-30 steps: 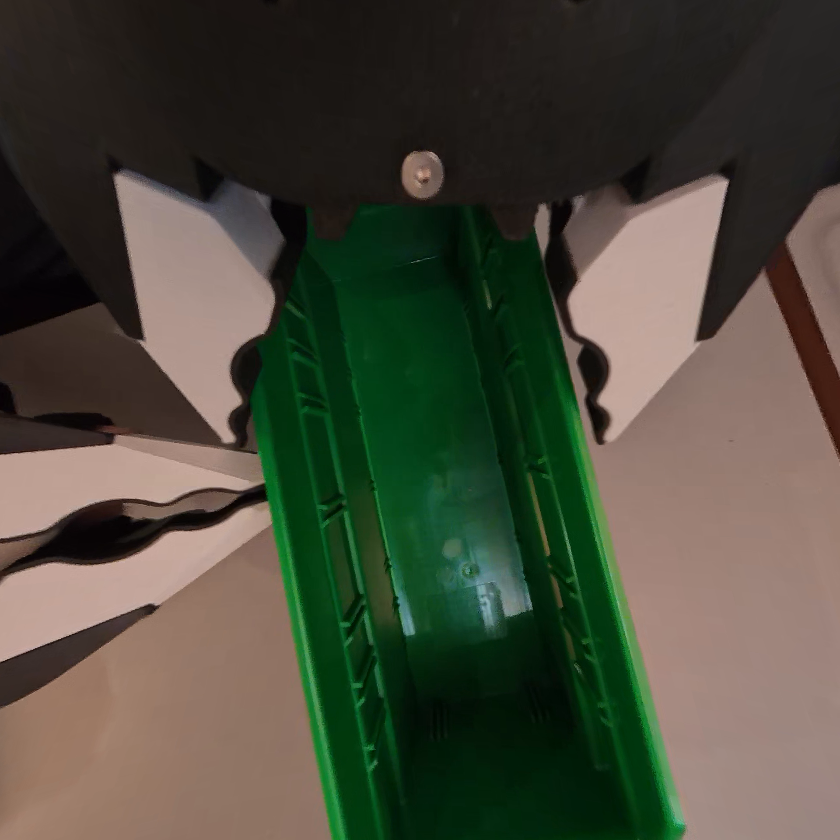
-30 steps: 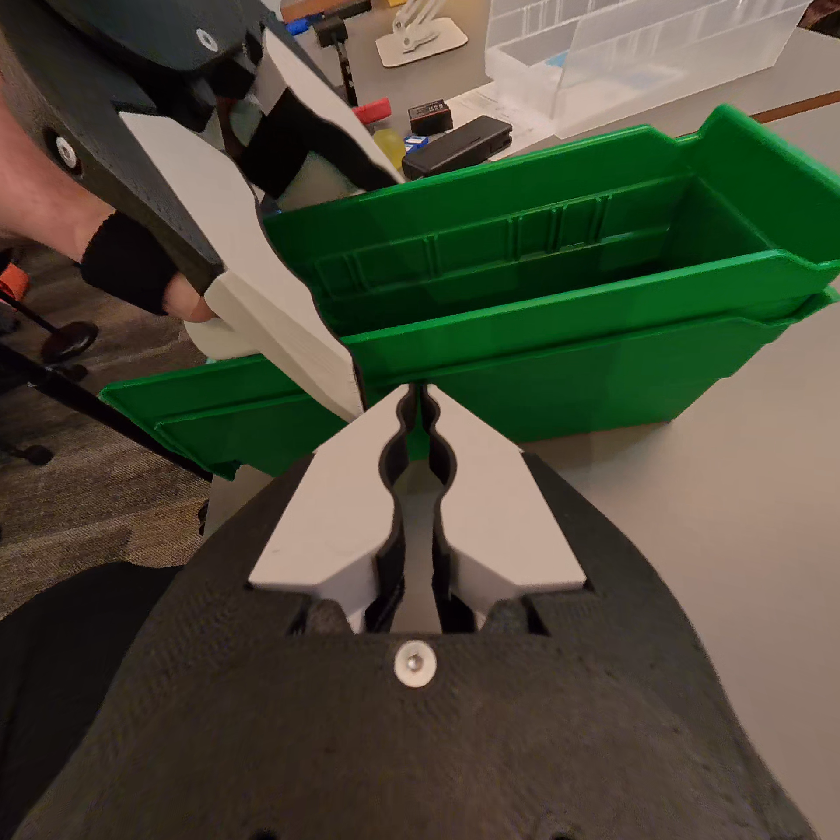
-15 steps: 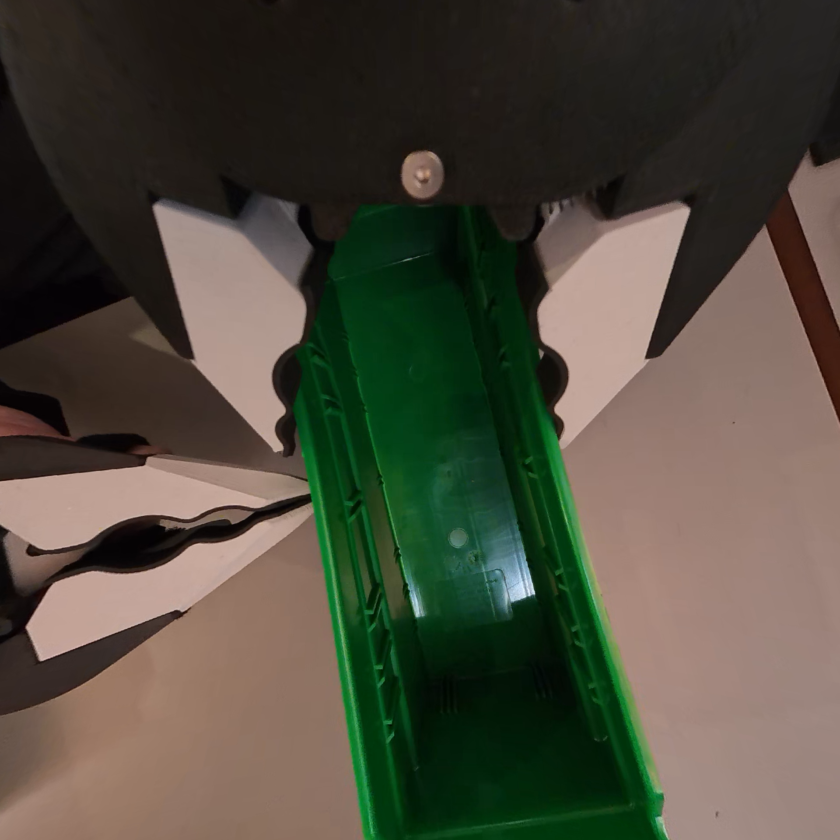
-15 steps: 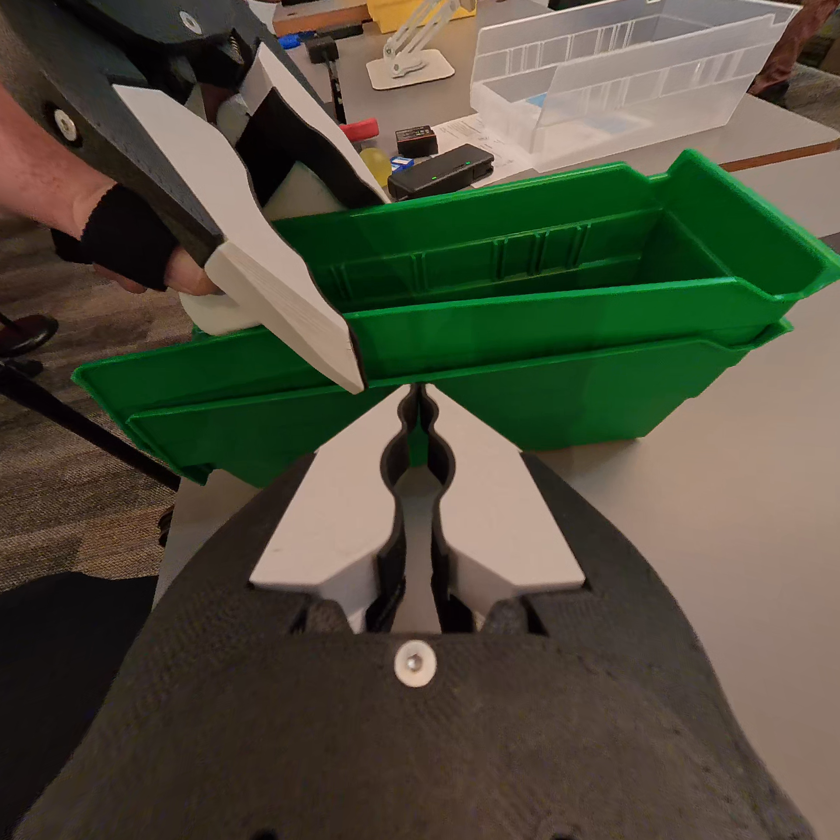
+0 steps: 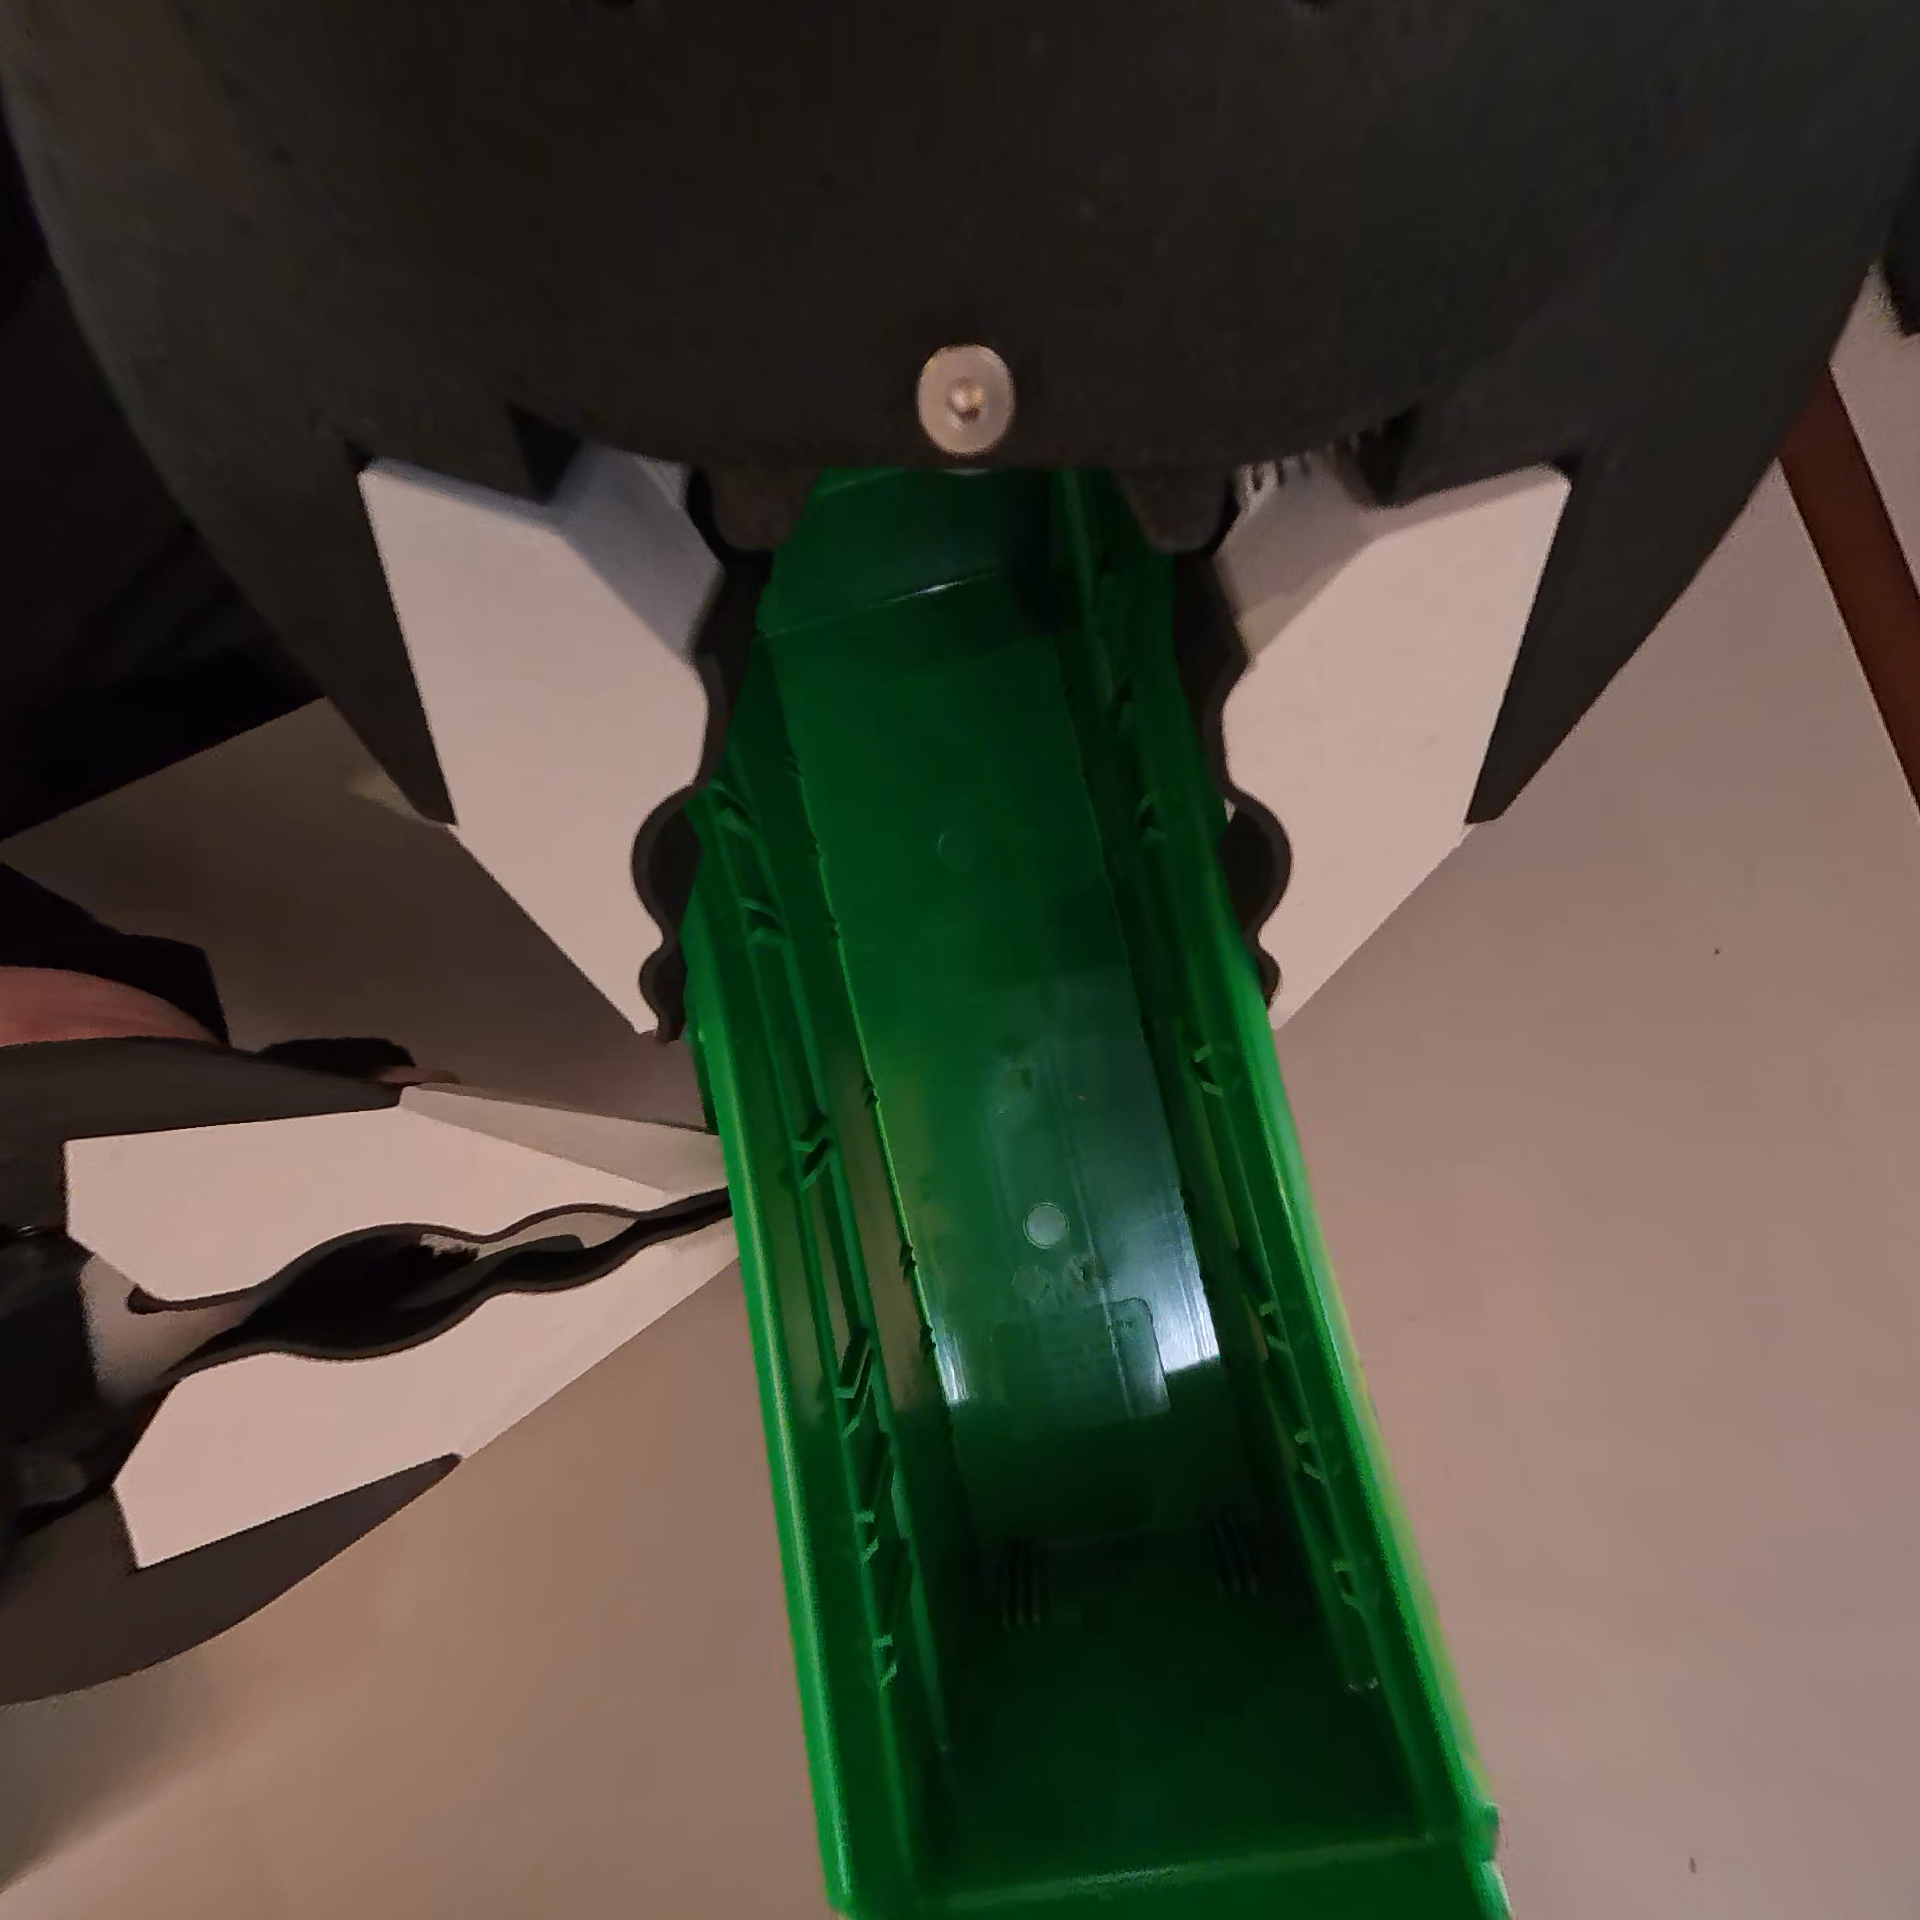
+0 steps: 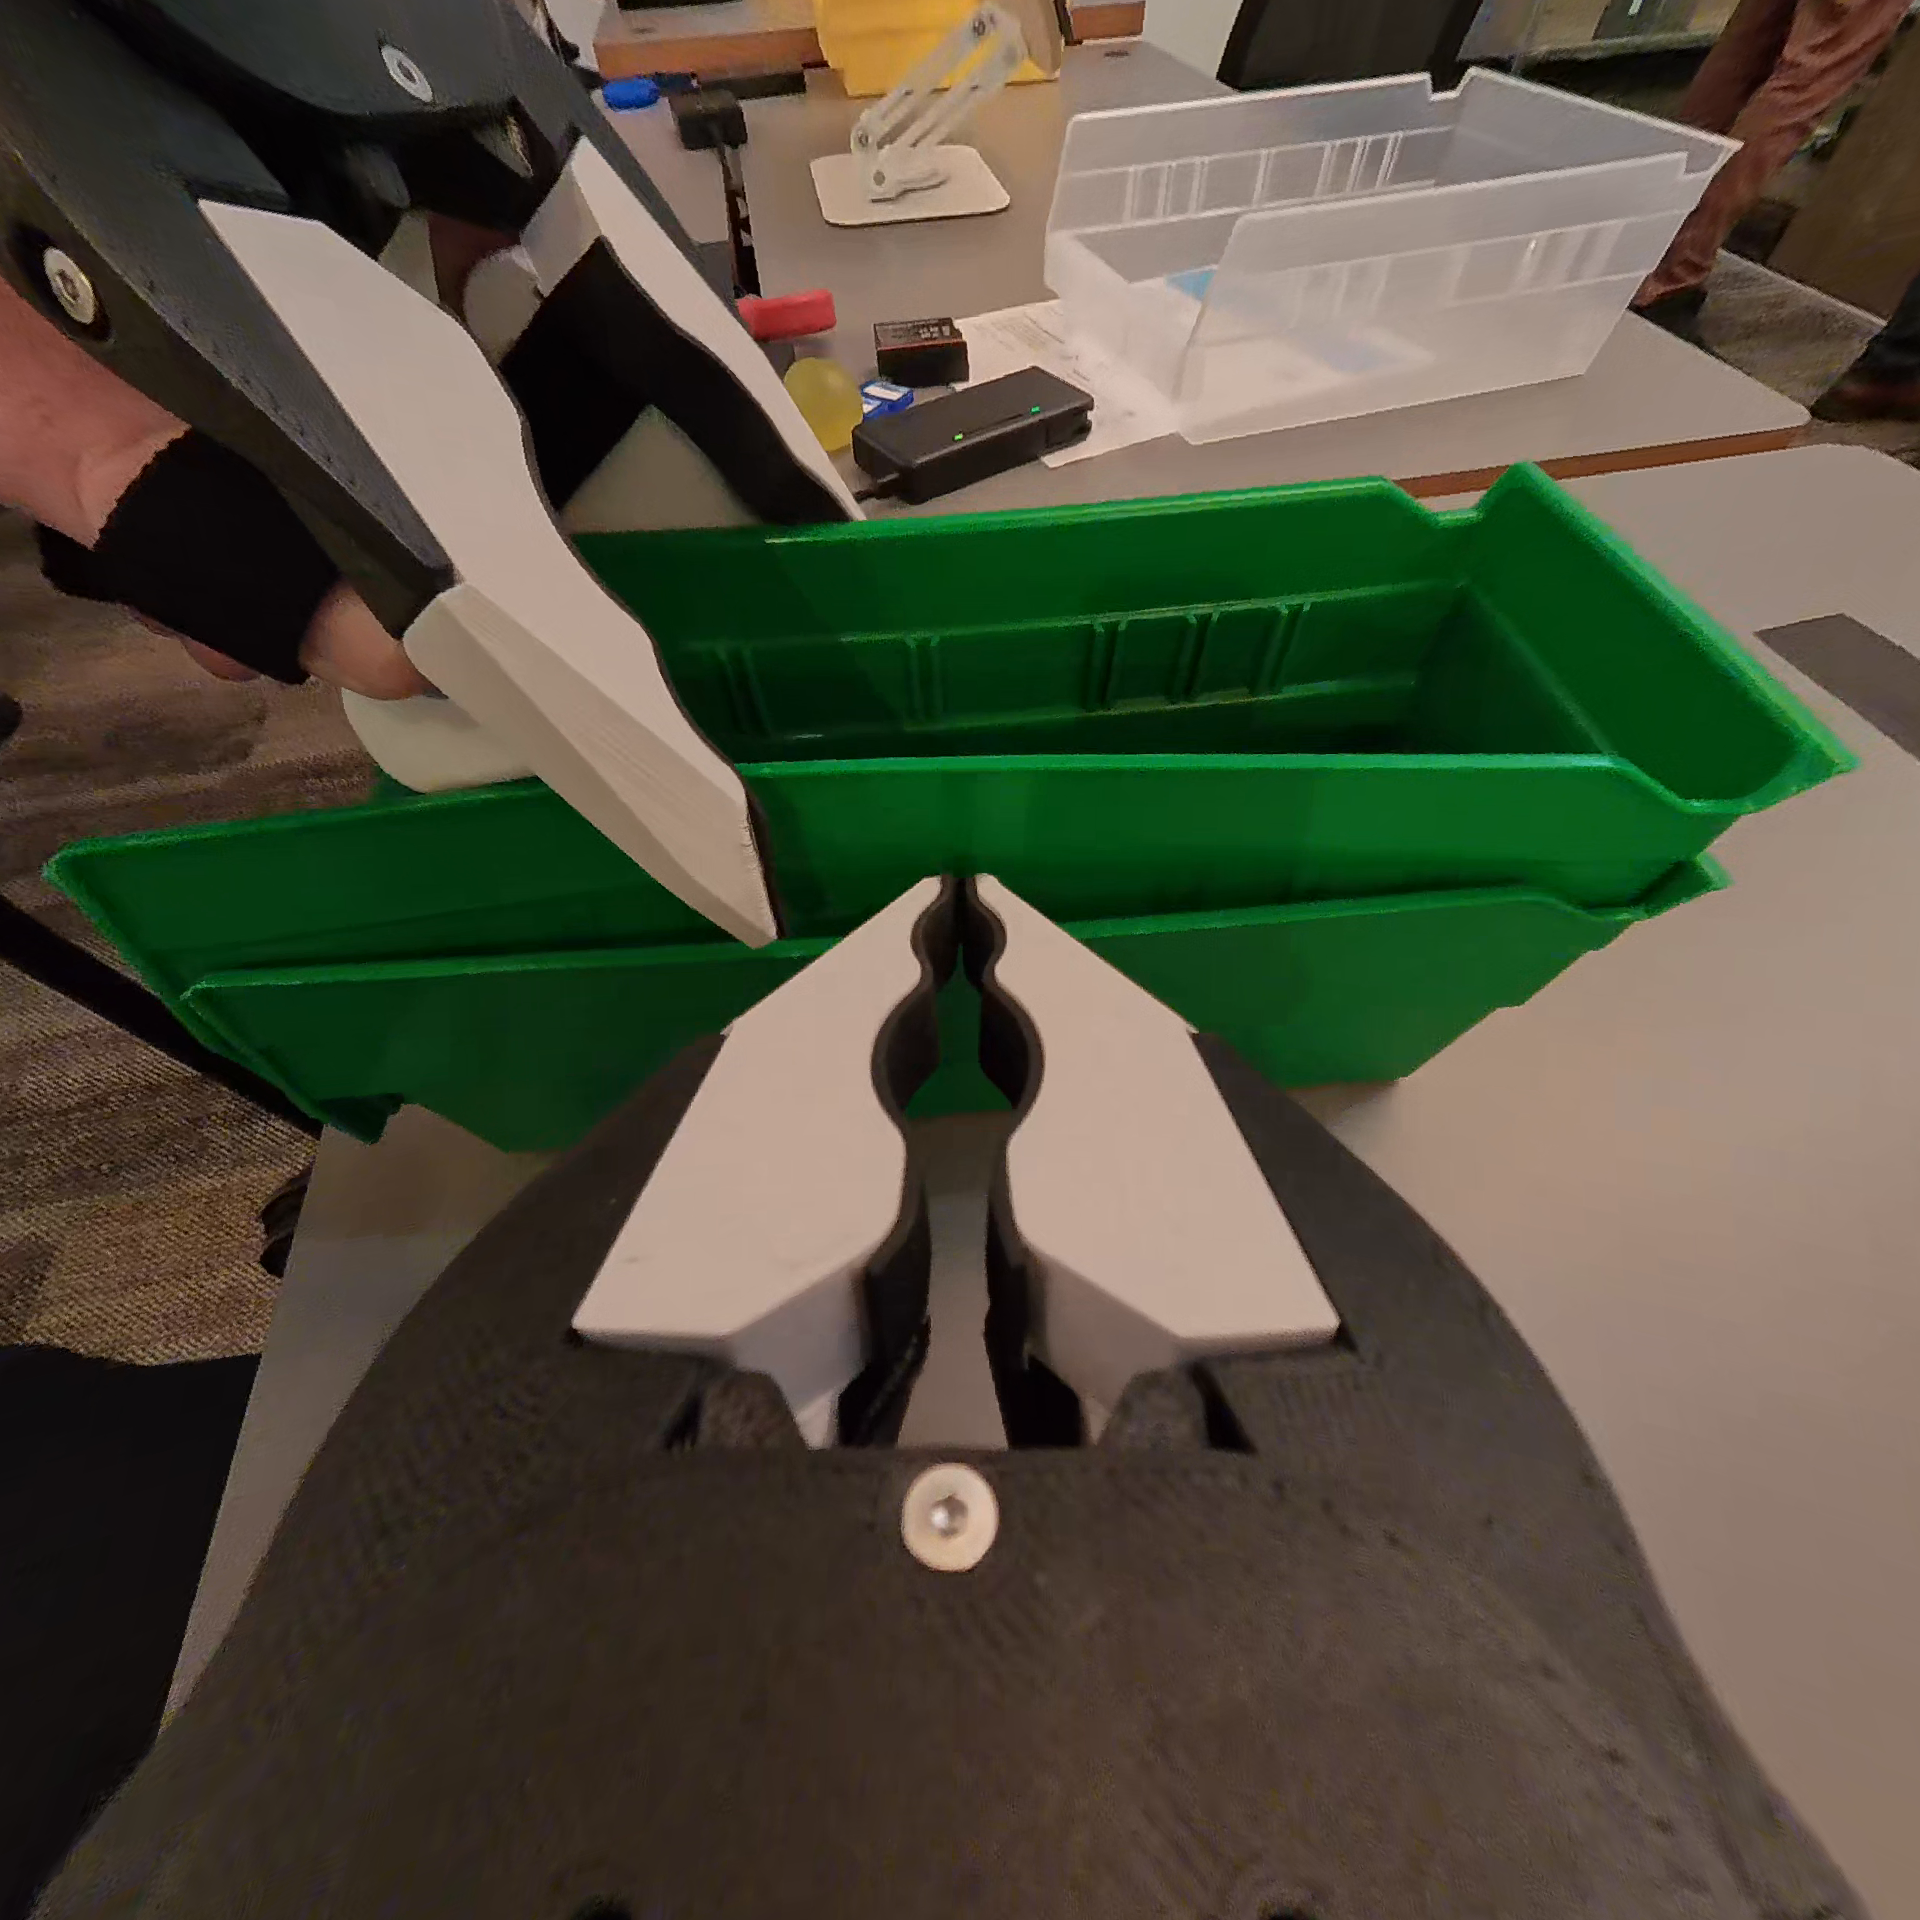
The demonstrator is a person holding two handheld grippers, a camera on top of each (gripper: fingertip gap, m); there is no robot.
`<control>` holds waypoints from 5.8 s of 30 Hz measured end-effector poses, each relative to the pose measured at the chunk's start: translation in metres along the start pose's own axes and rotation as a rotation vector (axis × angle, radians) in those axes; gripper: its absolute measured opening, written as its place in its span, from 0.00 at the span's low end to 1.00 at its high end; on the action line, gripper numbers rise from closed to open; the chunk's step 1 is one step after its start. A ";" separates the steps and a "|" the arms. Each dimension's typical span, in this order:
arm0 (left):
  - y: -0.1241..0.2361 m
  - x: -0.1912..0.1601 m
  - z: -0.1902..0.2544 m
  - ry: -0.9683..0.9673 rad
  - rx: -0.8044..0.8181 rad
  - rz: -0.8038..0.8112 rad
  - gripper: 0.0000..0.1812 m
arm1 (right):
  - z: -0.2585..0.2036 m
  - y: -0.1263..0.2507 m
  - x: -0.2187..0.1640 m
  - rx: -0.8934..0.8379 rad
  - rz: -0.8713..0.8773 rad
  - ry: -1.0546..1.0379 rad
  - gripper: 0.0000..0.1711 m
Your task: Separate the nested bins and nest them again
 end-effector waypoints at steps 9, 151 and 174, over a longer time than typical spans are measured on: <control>0.002 0.000 -0.003 -0.024 0.009 0.006 0.55 | 0.001 -0.004 -0.002 0.022 -0.011 -0.062 0.00; 0.029 -0.009 -0.004 -0.248 -0.077 0.086 0.49 | 0.092 0.029 -0.018 -0.071 -0.167 -0.461 0.00; -0.017 0.029 0.010 -0.411 -0.025 -0.189 0.65 | 0.050 0.056 -0.021 -0.105 -0.211 -0.400 0.00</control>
Point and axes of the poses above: each gripper's, where its closed fingertips meet, y back along the fingers, x out of its top, z = x × y across the jaws, the point moved 2 cm from there along y, back along the fingers, and after that the axes turned 8 degrees about z, right-handed, at the moved point
